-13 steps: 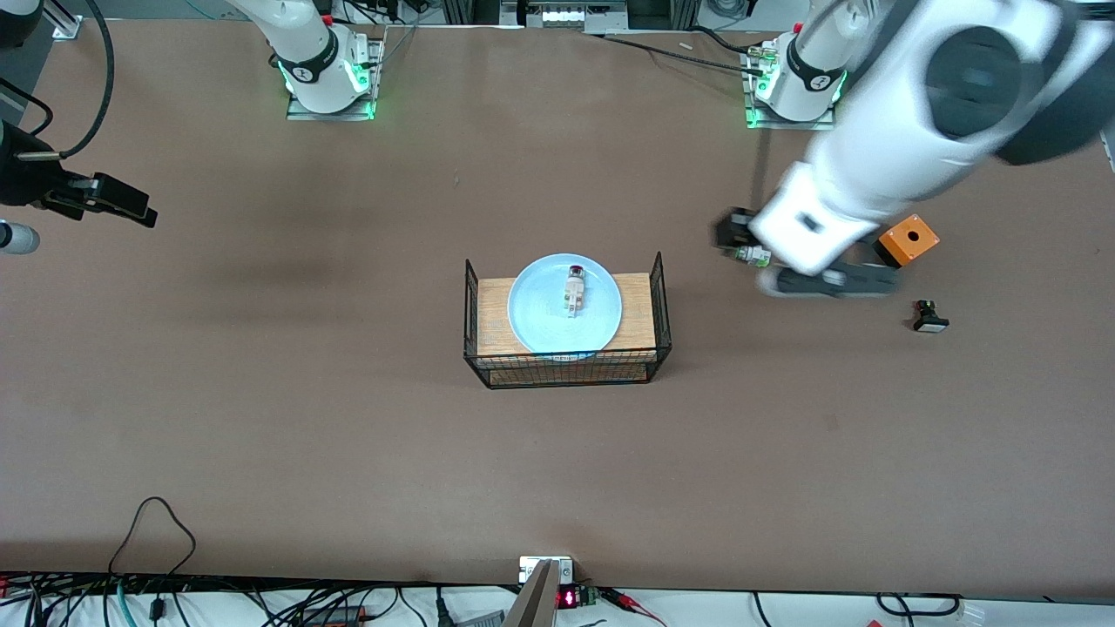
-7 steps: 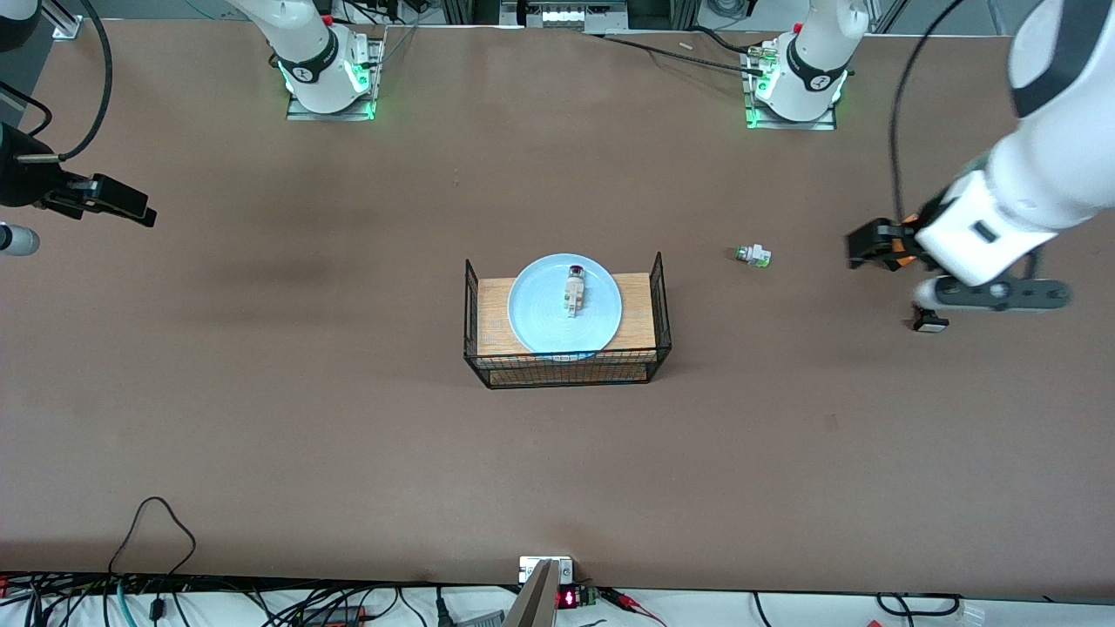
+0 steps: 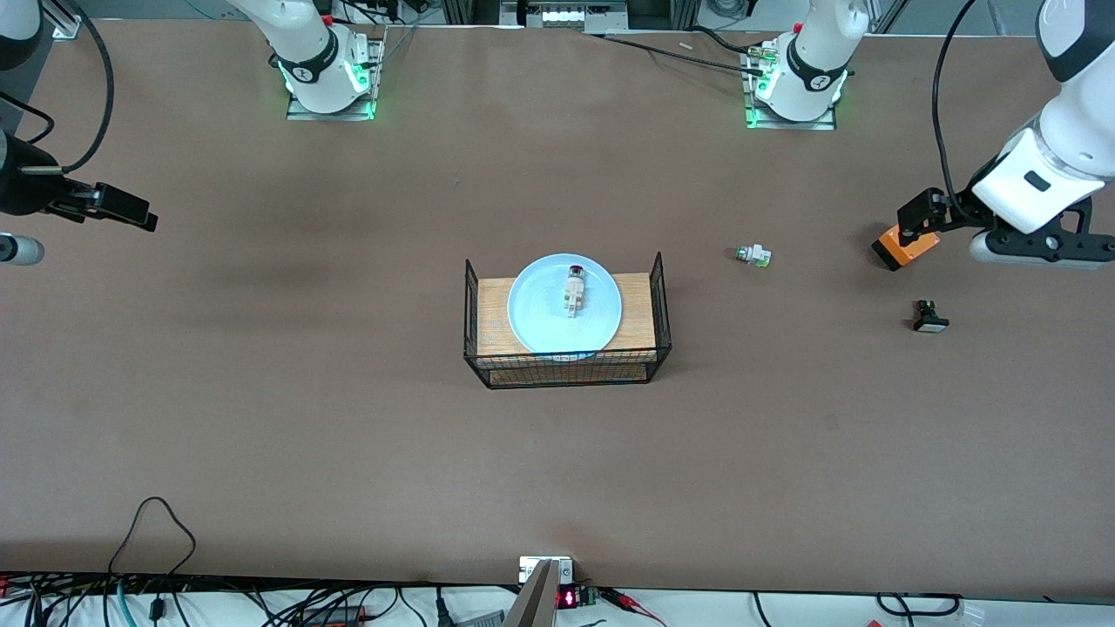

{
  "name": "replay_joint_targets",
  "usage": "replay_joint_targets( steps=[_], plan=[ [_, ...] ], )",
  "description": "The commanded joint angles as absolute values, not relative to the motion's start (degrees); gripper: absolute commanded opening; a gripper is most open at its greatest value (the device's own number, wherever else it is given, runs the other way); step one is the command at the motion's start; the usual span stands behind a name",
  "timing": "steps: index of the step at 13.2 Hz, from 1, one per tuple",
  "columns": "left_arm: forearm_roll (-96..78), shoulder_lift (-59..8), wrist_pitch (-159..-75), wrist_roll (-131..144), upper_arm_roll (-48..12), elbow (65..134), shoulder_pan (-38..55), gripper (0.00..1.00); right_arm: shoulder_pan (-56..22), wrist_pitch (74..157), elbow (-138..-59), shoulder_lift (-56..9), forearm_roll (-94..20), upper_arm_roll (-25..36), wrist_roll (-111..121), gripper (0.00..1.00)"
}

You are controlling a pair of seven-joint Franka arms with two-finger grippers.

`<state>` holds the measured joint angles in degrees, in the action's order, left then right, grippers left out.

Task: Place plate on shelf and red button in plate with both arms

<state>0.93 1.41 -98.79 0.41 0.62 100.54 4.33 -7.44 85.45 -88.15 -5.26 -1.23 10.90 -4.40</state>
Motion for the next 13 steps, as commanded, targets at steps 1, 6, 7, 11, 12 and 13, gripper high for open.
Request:
replay_joint_targets(
  steps=[1,6,7,11,12,13],
  plan=[
    [2.3,1.6,-97.7,-0.7,1.4,100.5,5.5,1.00,-6.2,82.9,-86.1,-6.8,-0.8,11.0,-4.6,1.00],
    [2.3,-0.4,-97.6,-0.7,1.4,97.7,5.4,1.00,-6.0,81.0,-86.0,-9.7,-1.1,10.9,-4.2,1.00],
    [2.3,-0.9,-97.5,-0.7,1.4,97.1,5.4,1.00,-6.1,81.2,-85.8,-9.8,-0.9,10.9,-4.3,1.00],
    [2.7,-1.2,-97.4,-0.7,1.2,96.8,5.6,1.00,-6.3,81.6,-82.3,-9.9,-1.1,10.7,-4.1,1.00],
    [2.7,-1.2,-97.4,-0.8,1.2,96.8,5.6,1.00,-6.5,81.6,-81.7,-10.0,-1.0,10.6,-4.3,1.00],
    [2.7,-1.2,-97.4,-0.8,1.2,96.7,5.7,1.00,-6.5,81.9,-81.7,-10.0,-1.0,10.6,-4.3,1.00]
  ],
)
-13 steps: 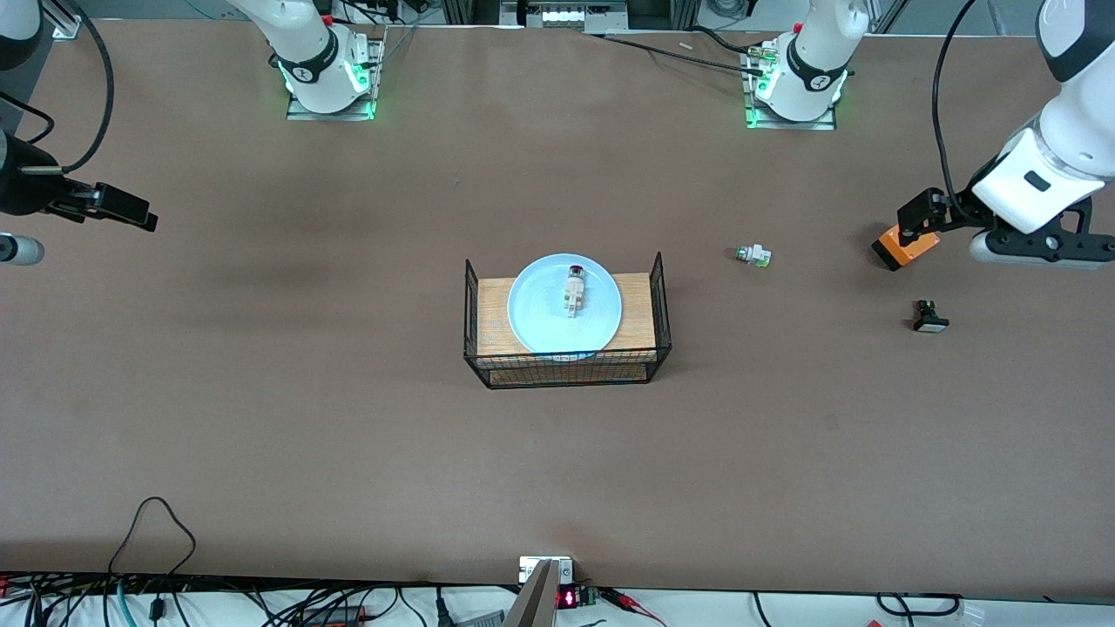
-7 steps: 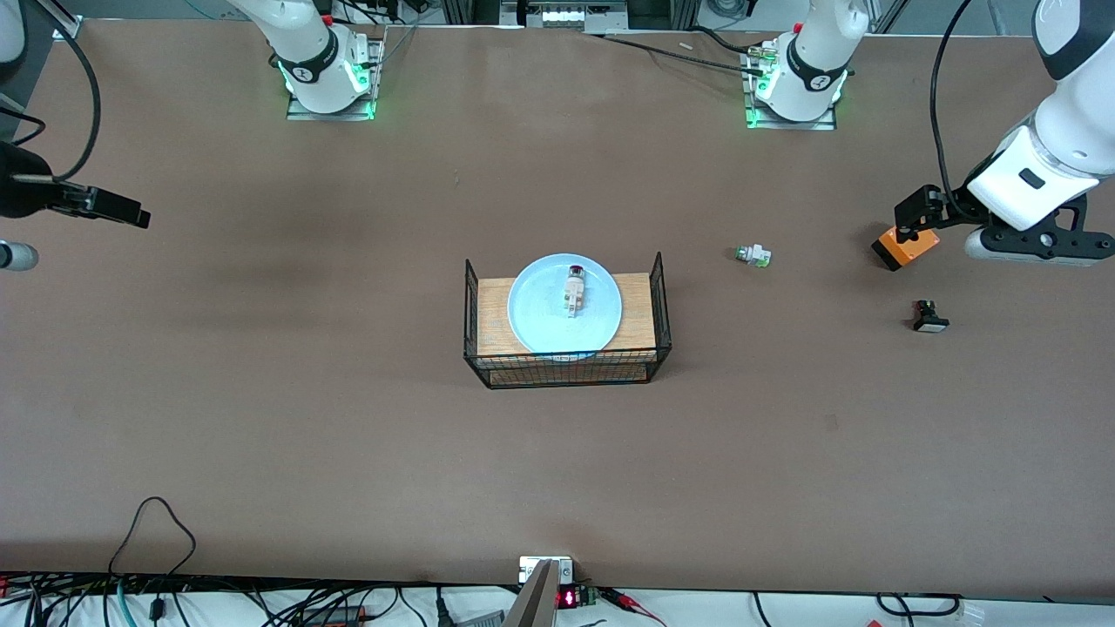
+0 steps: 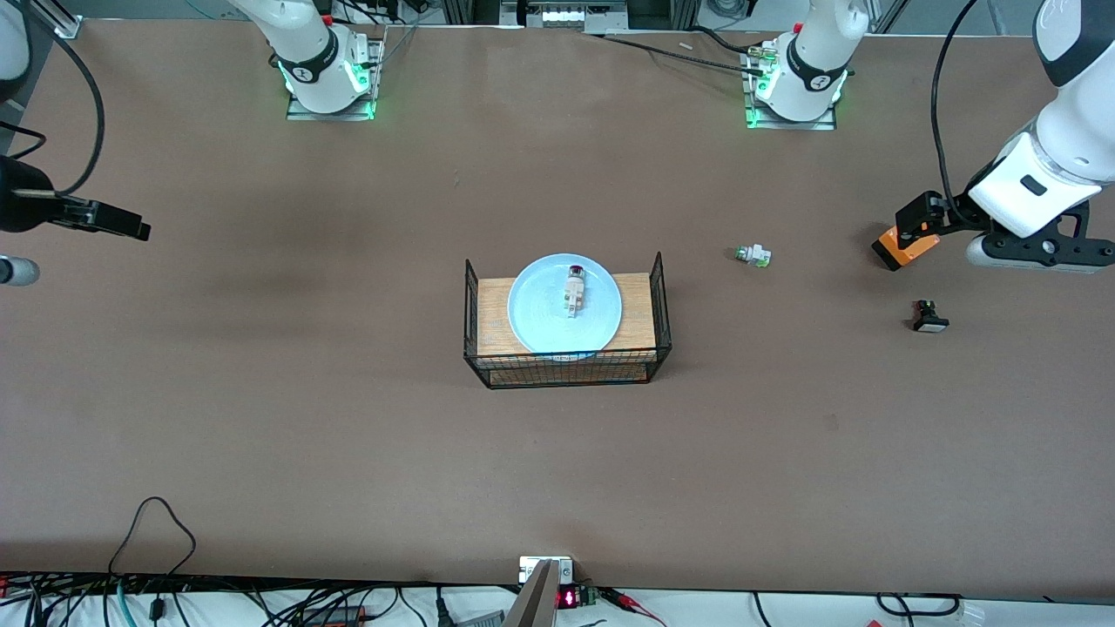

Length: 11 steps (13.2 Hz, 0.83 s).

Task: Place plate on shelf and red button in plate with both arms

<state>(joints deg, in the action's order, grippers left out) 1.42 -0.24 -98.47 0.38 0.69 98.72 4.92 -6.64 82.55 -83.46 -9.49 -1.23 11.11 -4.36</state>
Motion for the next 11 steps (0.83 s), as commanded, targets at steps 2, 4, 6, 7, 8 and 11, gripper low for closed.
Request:
replay_joint_targets(
  steps=[2,4,6,7,8,11],
  plan=[
    [2.7,-1.2,-97.4,-0.8,1.2,96.7,5.8,1.00,-6.3,81.9,-81.7,-9.9,-1.0,10.6,-4.2,1.00],
    [2.7,-1.2,-97.3,-0.7,1.0,96.7,5.8,1.00,-6.4,83.0,-81.7,-9.8,-0.8,10.9,-4.0,1.00],
    [2.7,-1.2,-97.3,-0.7,1.1,96.7,5.8,1.00,-6.2,84.9,-81.9,-9.7,-0.9,10.8,-3.9,1.00],
    [2.7,-1.2,-97.3,-0.8,1.0,96.7,5.8,1.00,-6.2,85.1,-82.0,-9.7,-0.8,10.8,-4.0,1.00],
    [2.7,-1.2,-97.4,-0.8,1.0,96.7,5.8,1.00,-6.2,85.7,-82.0,-9.7,-0.7,10.8,-4.0,1.00],
    [2.7,-1.2,-97.3,-0.8,1.0,96.7,5.8,1.00,-6.1,85.8,-81.9,-9.8,-0.8,10.8,-4.0,1.00]
  ],
)
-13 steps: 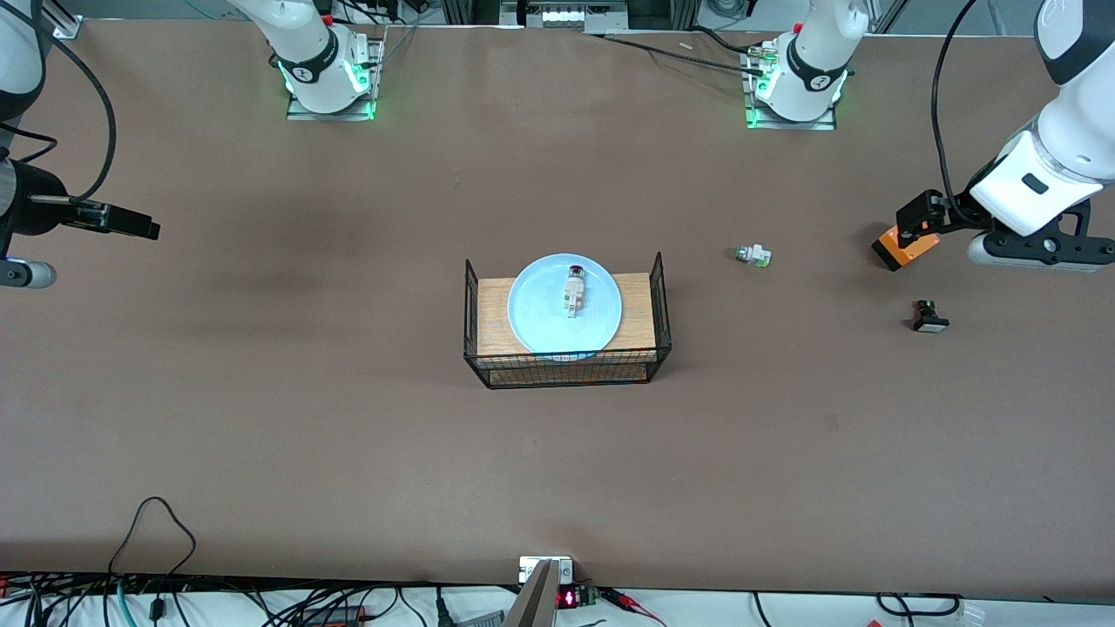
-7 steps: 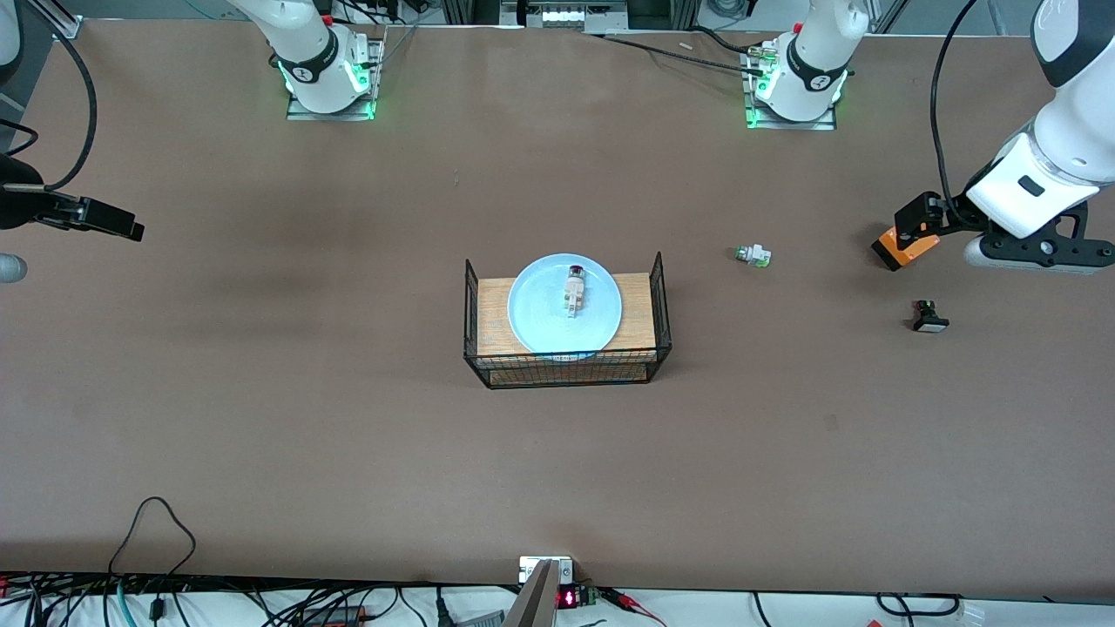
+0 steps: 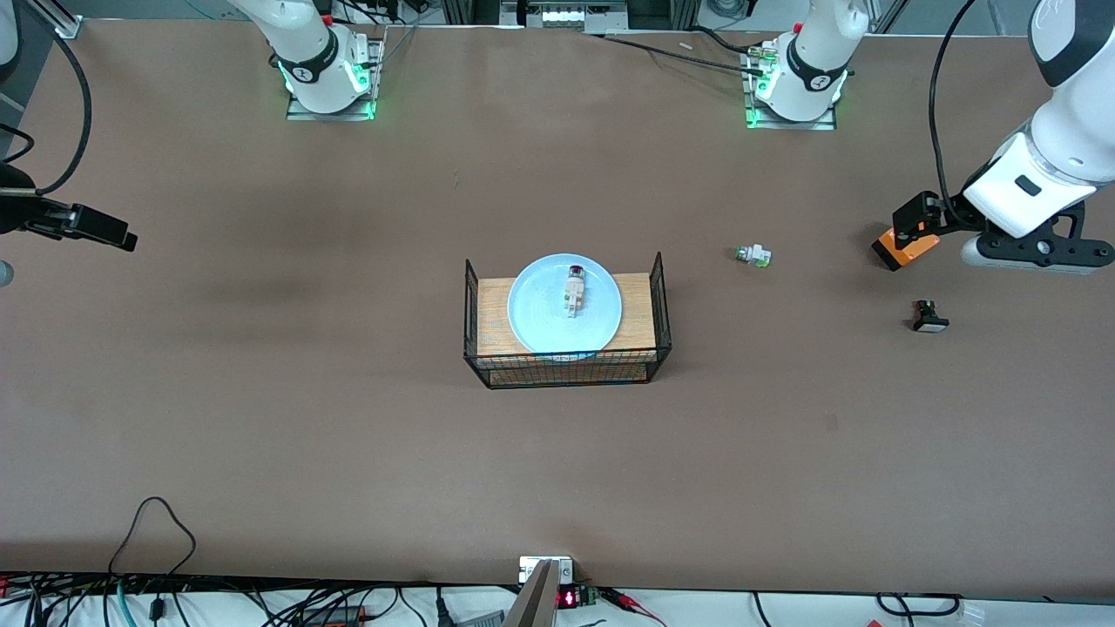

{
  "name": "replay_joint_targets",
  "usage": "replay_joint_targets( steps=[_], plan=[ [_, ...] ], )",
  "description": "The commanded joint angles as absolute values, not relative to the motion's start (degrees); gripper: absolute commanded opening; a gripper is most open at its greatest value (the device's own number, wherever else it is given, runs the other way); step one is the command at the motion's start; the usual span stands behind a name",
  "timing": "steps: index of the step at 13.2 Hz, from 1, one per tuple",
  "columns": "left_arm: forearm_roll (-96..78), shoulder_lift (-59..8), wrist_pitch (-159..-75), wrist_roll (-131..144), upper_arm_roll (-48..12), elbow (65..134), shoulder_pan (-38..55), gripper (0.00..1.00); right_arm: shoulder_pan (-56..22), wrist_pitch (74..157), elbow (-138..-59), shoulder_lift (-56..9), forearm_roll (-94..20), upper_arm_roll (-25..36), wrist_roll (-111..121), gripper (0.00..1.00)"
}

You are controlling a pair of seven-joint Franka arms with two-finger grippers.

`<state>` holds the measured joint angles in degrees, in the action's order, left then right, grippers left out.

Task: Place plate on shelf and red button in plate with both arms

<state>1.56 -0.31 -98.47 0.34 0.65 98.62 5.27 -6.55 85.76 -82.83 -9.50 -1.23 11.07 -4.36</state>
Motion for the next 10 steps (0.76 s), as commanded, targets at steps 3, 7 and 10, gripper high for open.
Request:
replay_joint_targets(
  steps=[3,7,10],
  plan=[
    [2.7,-1.2,-97.4,-0.8,1.0,96.7,5.8,1.00,-6.1,87.3,-81.8,-9.7,-1.0,10.7,-3.9,1.00],
    [2.7,-1.2,-97.3,-0.8,1.0,96.7,5.7,1.00,-6.2,88.2,-81.8,-9.6,-1.1,10.6,-3.9,1.00],
    [2.7,-1.2,-97.4,-0.8,1.0,96.7,5.7,1.00,-6.3,88.2,-81.5,-9.8,-1.1,10.6,-3.9,1.00]
  ],
)
